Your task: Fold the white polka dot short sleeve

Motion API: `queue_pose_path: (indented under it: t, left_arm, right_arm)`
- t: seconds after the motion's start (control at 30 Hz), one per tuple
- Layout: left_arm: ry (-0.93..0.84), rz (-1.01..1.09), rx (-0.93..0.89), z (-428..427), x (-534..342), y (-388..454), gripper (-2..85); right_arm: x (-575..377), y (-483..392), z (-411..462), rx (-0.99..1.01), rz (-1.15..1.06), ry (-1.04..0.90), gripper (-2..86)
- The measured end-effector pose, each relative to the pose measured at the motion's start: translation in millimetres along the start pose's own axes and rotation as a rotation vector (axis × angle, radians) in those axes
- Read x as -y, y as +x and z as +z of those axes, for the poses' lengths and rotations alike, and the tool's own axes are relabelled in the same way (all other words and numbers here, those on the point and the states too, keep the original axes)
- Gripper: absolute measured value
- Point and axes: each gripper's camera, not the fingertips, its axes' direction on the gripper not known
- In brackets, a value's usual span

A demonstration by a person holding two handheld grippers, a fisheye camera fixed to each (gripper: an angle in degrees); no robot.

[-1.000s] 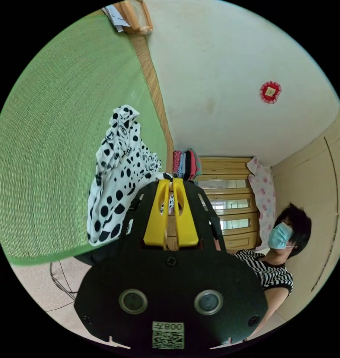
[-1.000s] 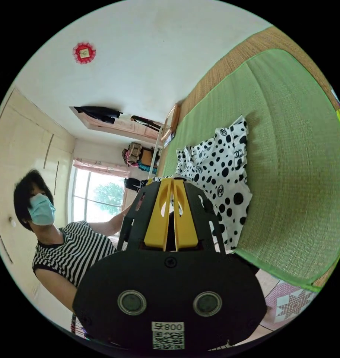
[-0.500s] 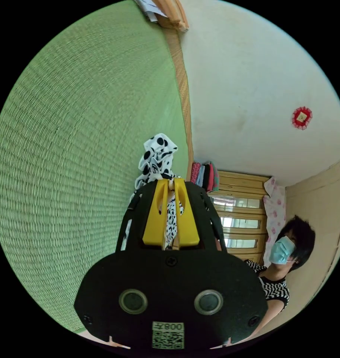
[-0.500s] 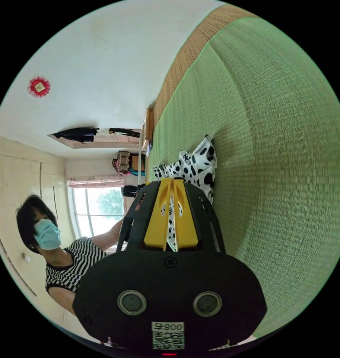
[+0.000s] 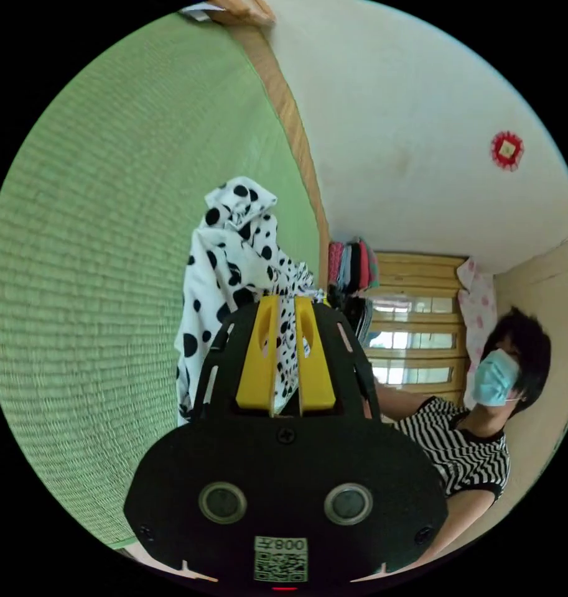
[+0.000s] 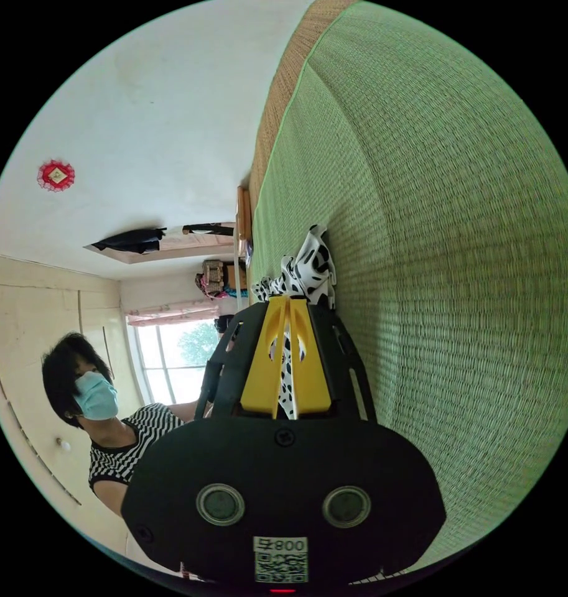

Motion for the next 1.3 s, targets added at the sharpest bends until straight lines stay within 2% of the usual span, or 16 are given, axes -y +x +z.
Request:
queue_pose_path:
  t: [0.17, 0.33, 0.4, 0.9, 1.03, 1.17, 1.3]
  left_arm:
    - [-0.141, 0.046, 0.223, 45, 22, 26, 1.8]
    - [-0.121, 0.167, 0.441, 70, 40, 72, 0.5]
    - [-0.094, 0.189, 0.477, 75, 46, 83, 0.3]
    - [0.04, 0.314, 0.53, 124, 42, 141, 1.5]
    - [-0.012, 0.383, 0.525, 152, 26, 157, 4.6]
    - [-0.062, 0.433, 0.602, 176, 15, 169, 6.6]
    - [-0.076, 0.44, 0.633, 193, 10, 176, 6.9]
  right_arm:
    - [16, -9, 2, 0.01, -0.006, 0.008, 0.3]
    - [28, -19, 6, -0.007, -0.018, -0.008, 0.3]
    - [32, -22, 8, -0.005, -0.019, -0.007, 0.3]
    - [51, -25, 45, 0.011, -0.011, 0.033, 0.3]
    - [50, -34, 68, -0.033, -0.047, 0.057, 0.3]
    - [41, -45, 88, -0.14, -0.088, 0.142, 0.1]
    - [34, -43, 90, -0.102, -0.104, 0.281, 0.1]
